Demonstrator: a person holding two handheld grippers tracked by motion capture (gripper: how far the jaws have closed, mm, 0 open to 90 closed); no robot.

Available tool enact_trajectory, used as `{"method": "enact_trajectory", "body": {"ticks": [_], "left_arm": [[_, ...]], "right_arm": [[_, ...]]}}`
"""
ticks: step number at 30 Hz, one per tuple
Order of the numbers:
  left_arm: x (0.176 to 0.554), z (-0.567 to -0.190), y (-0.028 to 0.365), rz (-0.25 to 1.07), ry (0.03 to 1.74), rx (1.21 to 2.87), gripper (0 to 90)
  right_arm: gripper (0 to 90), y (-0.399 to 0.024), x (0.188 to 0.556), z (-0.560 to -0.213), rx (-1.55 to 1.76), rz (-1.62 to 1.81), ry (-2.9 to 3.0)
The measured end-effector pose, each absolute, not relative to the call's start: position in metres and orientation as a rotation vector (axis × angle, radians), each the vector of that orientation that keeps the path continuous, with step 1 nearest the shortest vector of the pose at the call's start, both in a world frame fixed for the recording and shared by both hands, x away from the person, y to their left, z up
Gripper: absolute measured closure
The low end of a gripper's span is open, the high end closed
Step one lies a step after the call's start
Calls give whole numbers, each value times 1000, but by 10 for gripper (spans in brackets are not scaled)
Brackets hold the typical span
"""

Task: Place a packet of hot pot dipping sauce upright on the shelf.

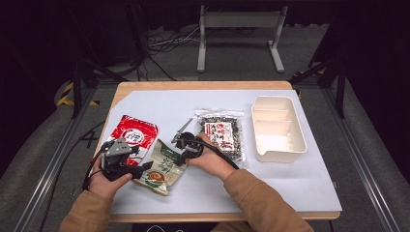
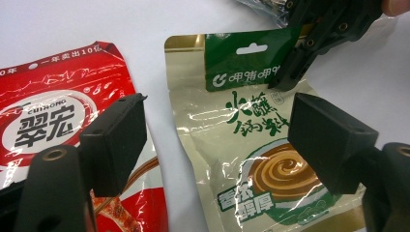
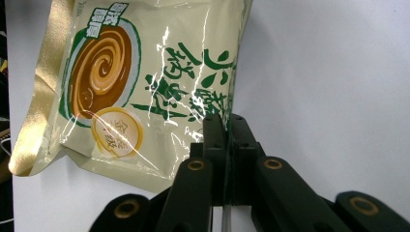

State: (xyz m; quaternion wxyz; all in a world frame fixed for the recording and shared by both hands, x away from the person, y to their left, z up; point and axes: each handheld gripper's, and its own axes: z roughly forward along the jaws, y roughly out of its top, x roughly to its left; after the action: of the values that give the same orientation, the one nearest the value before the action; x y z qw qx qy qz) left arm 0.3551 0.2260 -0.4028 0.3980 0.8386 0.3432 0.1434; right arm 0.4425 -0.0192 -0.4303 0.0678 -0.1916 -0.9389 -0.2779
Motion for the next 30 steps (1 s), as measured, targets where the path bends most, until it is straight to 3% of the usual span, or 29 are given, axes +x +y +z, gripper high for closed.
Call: {"method": "enact_trajectory", "body": {"ticks": [16,30], "left_arm": [[355,-401,231,396,875,2108,222],[354,-396,241,445,930,2016,228]], "right_arm": [[889,-21,438,-414,-640,-843,-2788],[891,-16,415,-373,-593,-965,-2760]]}}
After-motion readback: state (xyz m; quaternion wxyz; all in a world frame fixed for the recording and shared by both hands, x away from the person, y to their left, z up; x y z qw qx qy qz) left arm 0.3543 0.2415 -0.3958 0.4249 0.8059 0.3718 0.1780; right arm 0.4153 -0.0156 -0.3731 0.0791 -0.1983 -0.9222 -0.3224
